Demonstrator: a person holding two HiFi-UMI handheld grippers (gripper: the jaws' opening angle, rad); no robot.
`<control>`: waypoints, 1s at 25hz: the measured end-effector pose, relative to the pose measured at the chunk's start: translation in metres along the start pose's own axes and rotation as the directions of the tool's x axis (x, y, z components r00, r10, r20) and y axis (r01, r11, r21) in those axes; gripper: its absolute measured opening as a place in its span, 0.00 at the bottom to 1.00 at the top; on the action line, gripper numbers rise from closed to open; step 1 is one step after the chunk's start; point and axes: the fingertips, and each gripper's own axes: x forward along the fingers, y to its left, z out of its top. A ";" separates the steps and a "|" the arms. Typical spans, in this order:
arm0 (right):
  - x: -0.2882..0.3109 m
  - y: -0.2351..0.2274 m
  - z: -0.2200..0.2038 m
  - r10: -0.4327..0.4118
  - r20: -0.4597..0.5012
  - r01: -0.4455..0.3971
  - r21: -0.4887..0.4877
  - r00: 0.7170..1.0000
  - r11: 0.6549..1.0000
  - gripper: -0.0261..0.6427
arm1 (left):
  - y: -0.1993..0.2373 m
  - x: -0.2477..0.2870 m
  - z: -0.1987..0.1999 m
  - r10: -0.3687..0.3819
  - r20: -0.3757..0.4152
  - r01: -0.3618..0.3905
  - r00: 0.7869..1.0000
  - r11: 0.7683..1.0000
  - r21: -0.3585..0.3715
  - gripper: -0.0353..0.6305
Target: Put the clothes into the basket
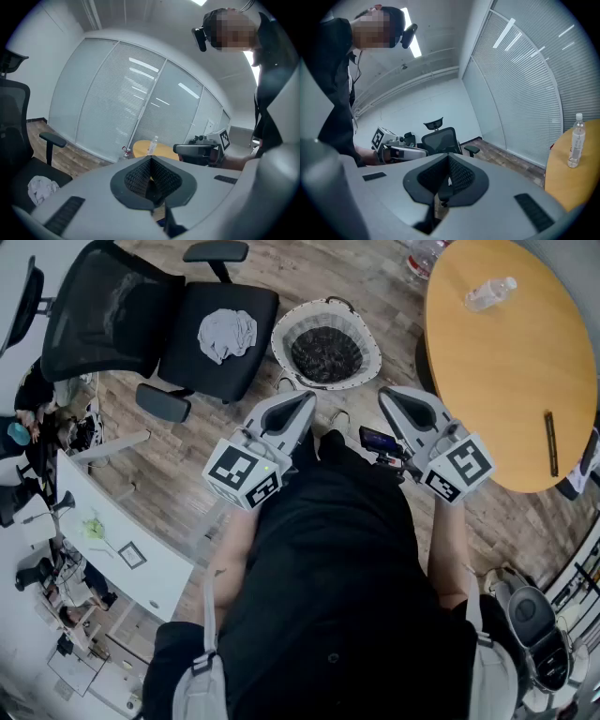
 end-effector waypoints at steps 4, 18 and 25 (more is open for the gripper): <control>-0.001 0.001 0.005 -0.016 0.029 0.015 0.029 0.999 0.999 0.06 | -0.002 -0.004 -0.001 -0.002 -0.002 0.002 1.000 1.000 -0.002 0.07; 0.001 0.012 -0.007 0.001 -0.008 -0.001 0.006 1.000 1.000 0.06 | 0.009 -0.013 -0.020 0.094 -0.032 -0.094 0.995 0.995 -0.015 0.07; 0.013 0.009 -0.001 -0.025 0.002 0.025 0.025 1.000 0.999 0.06 | 0.026 -0.014 -0.019 0.086 -0.045 -0.087 0.995 0.996 -0.031 0.07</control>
